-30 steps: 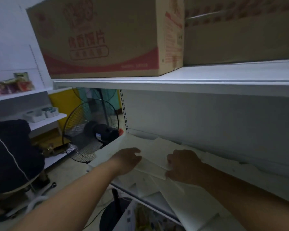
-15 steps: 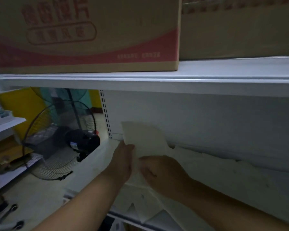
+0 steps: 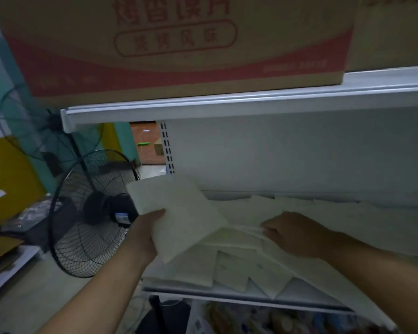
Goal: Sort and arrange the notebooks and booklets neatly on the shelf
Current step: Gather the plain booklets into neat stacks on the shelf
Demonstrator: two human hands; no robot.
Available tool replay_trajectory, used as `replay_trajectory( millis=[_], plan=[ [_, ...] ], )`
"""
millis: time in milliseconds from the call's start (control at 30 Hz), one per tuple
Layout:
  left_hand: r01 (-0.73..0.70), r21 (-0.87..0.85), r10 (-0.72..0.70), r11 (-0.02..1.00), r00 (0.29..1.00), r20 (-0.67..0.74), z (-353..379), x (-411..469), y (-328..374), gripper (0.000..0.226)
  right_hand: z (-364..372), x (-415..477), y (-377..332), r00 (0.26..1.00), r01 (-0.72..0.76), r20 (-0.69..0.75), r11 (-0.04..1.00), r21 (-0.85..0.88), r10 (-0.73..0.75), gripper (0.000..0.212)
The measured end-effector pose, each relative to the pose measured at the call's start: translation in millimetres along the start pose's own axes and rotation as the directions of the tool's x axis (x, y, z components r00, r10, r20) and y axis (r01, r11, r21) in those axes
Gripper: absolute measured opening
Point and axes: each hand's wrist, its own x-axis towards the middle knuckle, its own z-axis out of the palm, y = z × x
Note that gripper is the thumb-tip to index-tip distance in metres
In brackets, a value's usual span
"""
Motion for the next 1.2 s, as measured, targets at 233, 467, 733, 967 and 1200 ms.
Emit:
replay_trajectory(
  millis=[233, 467, 733, 967, 1200],
  plan=[
    [0.022, -0.048, -0.018, 0.999, 0.997, 0.080, -20, -10, -7, 0.024, -13, 27, -60, 0.944, -0.215, -0.294, 0.956, -0.200, 0.151, 0.014],
    [0.058, -0.137, -0.046, 0.989, 0.995, 0.091, 39, -12, -25, 0.073, -13, 25, -146, 0.967, -0.124, -0.251, 0.927, -0.354, 0.034, 0.014],
    [0.054, -0.026, -0.049, 0.998, 0.987, 0.153, 74, -13, -44, 0.028, -1, -12, -103, 0.958, -0.036, -0.285, 0.976, -0.215, -0.027, 0.039],
    [0.051, 0.028, -0.055, 0.998, 0.980, 0.192, 71, -6, -42, 0.030, -7, -30, -51, 0.853, -0.514, -0.112, 0.857, -0.025, 0.509, 0.044],
    [0.132, 0.116, -0.160, 0.984, 0.948, 0.275, 66, -7, -43, 0.014, 20, -56, -1, 0.618, -0.784, 0.136, 0.619, 0.041, 0.774, 0.054]
  ],
)
